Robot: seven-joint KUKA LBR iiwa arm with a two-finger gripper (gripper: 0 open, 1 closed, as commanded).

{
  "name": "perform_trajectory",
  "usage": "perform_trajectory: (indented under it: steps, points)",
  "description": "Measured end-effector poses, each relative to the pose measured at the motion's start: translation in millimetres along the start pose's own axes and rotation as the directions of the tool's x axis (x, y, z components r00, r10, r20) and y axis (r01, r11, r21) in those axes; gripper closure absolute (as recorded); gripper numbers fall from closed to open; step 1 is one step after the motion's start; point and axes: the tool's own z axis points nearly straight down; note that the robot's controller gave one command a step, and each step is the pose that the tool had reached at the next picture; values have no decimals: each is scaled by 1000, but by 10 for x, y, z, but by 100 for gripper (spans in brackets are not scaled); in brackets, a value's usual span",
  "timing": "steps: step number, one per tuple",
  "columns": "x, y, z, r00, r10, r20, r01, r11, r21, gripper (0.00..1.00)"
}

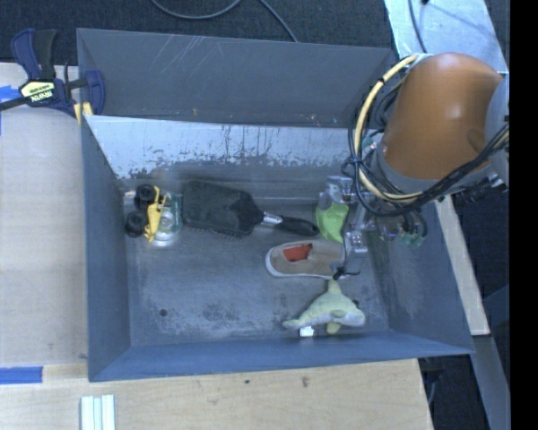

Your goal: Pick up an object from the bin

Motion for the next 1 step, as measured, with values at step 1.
perform_trajectory:
  steps: [1]
  points:
    - [-16, 0, -46, 1000, 0, 9, 0, 1000, 0, 0]
